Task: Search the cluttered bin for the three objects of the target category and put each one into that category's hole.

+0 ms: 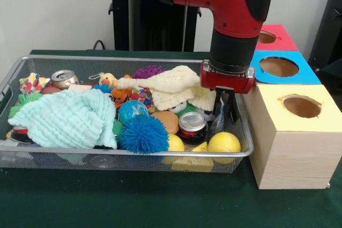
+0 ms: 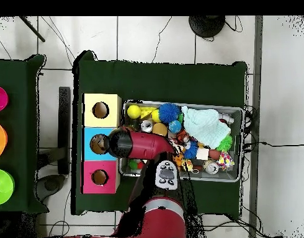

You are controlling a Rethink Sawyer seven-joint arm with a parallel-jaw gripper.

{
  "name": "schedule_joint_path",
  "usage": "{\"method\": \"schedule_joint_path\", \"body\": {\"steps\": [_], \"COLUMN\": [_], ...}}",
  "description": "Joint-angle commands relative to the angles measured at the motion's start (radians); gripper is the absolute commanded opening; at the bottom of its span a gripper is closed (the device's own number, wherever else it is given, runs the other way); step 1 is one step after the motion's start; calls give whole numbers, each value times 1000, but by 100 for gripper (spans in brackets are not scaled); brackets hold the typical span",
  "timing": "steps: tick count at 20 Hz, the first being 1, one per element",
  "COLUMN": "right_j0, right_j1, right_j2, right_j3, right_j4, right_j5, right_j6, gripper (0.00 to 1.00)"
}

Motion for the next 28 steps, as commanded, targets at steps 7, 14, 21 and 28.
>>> {"method": "schedule_joint_path", "body": {"steps": [7,14,21,28], "right_j0": [-16,-21,-48,-56], "right_j1": [-41,-293,-333,-334], "right_j2": [81,28,37,54], "right_j3": [83,53,-23,-23], "right_j4": [-42,-31,-52,-66], "right_j5": [59,389,526,524], "right_j6": [72,8,-18,-11], "gripper": [0,0,0,0]}}
